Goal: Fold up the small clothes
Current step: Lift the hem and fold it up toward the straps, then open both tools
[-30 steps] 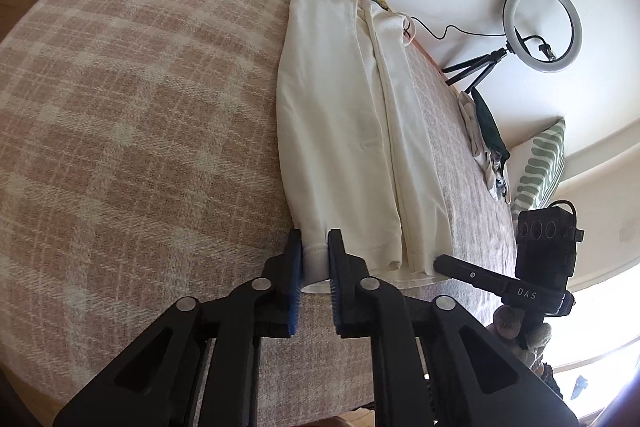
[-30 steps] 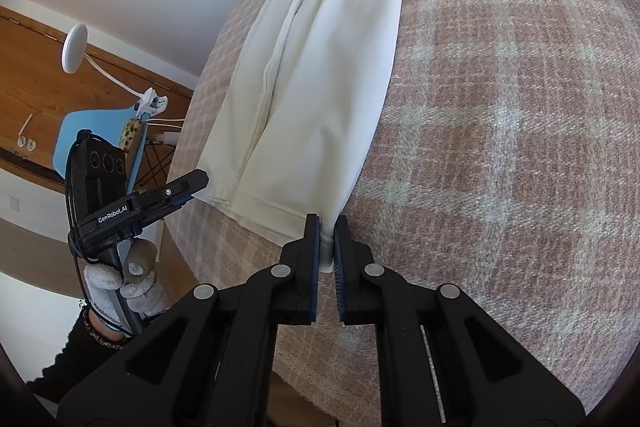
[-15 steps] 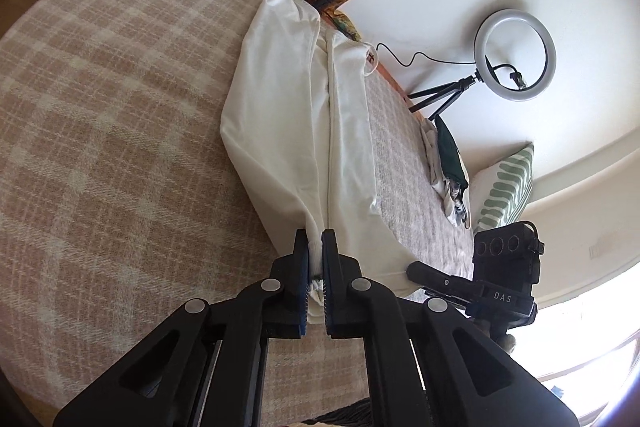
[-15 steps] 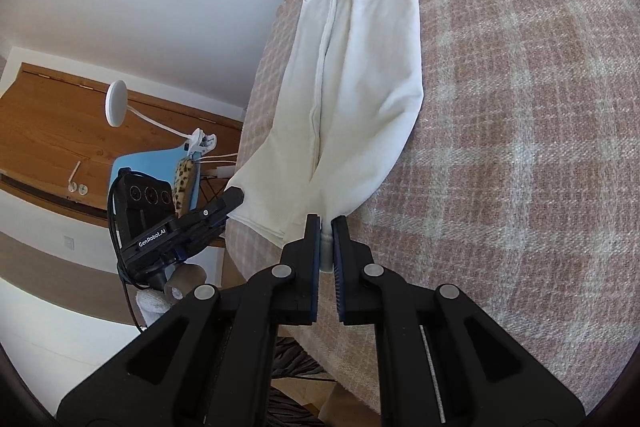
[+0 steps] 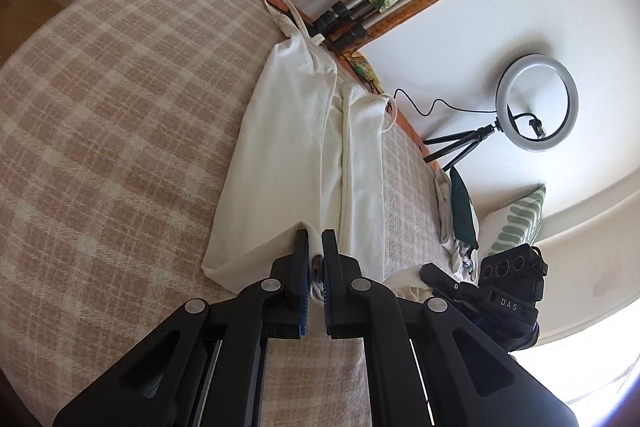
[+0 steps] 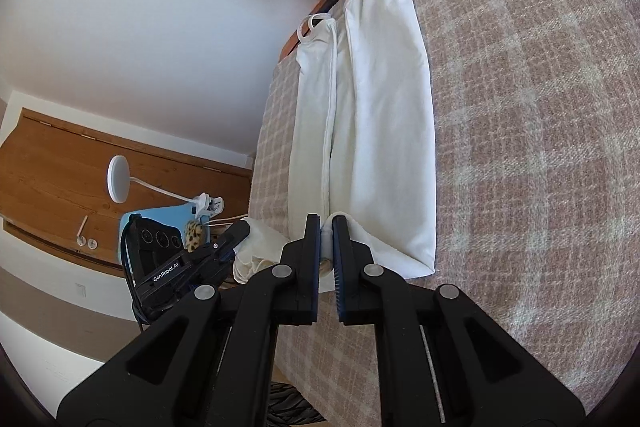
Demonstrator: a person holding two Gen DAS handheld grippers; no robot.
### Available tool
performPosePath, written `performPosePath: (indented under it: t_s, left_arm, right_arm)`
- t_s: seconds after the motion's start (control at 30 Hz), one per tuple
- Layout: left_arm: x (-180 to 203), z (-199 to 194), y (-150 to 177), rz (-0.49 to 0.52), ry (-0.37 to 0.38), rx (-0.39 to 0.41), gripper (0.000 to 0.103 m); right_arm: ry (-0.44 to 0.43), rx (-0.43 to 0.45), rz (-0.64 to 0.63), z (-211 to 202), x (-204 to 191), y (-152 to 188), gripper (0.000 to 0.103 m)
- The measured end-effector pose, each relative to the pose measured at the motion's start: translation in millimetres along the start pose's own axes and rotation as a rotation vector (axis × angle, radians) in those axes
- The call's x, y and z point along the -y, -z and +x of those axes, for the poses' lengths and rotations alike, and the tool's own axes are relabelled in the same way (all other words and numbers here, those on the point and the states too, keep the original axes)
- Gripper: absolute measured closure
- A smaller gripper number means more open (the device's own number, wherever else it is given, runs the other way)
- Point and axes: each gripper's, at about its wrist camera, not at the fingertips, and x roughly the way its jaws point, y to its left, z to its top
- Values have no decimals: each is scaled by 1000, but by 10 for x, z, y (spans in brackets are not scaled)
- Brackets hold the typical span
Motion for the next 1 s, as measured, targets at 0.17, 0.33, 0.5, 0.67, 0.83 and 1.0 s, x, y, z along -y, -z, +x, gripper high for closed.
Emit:
performPosePath:
  t_s: [0.17, 0.33, 0.5, 0.67, 0.83, 1.0]
  left_arm:
    - [-60, 181, -149, -7, -53, 0, 99]
    - [-80, 320, -216, -1, -92, -5, 99]
    - [-54, 359, -282, 5, -102, 4, 98]
    - [13, 164, -344, 30, -144, 82, 90]
    - [132, 17, -325, 133, -164, 116, 90]
    - [110, 211, -249, 198, -204, 38, 90]
  right_arm:
    - [43, 7, 46, 145, 120, -121, 95]
    - [64, 23, 73, 149, 186, -245, 95]
    - [42, 26, 71, 109, 208, -323, 95]
    - [52, 90, 22, -11, 111, -397, 54]
    - [105, 86, -47, -57, 15, -372, 54]
    - [194, 40, -116, 122, -27, -280, 54]
